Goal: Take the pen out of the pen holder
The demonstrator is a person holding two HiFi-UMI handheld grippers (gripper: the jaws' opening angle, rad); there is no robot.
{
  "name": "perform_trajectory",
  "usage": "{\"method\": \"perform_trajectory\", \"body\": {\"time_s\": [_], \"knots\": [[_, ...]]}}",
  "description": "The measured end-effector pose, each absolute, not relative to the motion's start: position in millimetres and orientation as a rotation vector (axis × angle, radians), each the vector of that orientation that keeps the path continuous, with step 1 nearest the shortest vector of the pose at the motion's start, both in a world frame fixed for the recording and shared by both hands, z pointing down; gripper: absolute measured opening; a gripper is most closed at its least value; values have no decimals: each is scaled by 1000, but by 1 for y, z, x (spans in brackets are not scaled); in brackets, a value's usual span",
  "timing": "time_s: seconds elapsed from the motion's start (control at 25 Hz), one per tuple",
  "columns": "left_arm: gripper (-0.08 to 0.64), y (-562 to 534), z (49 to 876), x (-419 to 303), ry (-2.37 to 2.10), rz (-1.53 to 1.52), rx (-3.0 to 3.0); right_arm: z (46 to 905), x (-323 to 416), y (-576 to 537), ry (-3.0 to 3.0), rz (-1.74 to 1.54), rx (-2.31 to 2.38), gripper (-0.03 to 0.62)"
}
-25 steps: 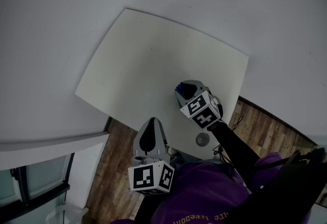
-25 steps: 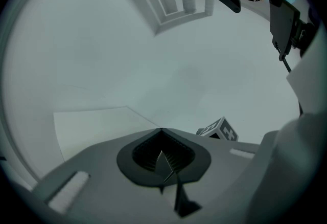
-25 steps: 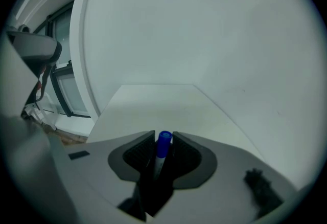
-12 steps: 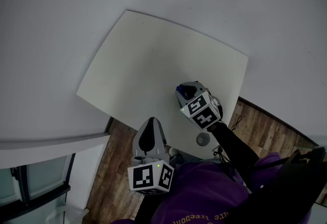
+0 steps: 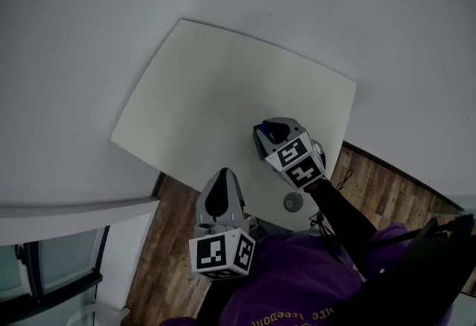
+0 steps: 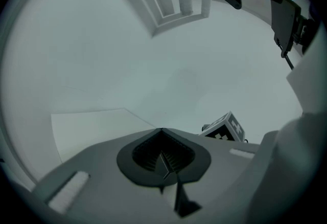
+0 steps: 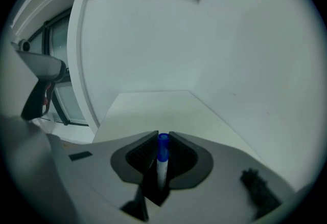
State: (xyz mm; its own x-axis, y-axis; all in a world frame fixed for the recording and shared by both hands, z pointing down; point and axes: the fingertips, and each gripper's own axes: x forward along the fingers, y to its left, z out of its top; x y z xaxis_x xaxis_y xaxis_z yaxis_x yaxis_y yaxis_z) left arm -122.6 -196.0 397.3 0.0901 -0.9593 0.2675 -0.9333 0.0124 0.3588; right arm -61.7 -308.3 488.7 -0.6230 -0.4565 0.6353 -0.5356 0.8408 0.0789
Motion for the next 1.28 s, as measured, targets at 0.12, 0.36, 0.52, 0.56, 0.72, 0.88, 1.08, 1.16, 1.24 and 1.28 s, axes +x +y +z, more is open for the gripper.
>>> {"method": "perform_trajectory", "body": {"time_s": [0.12,0.36,0.52,0.56,0.72,0.88,1.08,1.16,1.24,1.28], "knots": [[5,-196,401,-118,-1836,-79,1940,483,-59,-308,-2361,166,737,71],[5,-197,396,-114,-1833,-82,1964,470,-54,-307,-2377,151,767,71],[5,-197,393,-115,-1843,-90,1961,463,-53,-306,-2395,146,784,71],[5,-196,393,-115,-1843,-91,1958,462,-52,-306,-2400,147,788,71],[5,-196,392,-110,-1829,-93,1973,457,-47,-304,-2406,148,801,71],[5,-195,390,-108,-1814,-94,1998,452,-46,-301,-2427,161,808,71],[5,-195,389,-106,-1801,-95,2010,443,-43,-301,-2461,185,839,71],[5,-194,389,-106,-1800,-96,2008,439,-42,-301,-2471,188,852,71],[5,-194,386,-106,-1807,-98,2012,435,-40,-301,-2476,187,860,71],[5,-194,385,-106,-1809,-99,2017,434,-40,-301,-2479,187,863,71]]}}
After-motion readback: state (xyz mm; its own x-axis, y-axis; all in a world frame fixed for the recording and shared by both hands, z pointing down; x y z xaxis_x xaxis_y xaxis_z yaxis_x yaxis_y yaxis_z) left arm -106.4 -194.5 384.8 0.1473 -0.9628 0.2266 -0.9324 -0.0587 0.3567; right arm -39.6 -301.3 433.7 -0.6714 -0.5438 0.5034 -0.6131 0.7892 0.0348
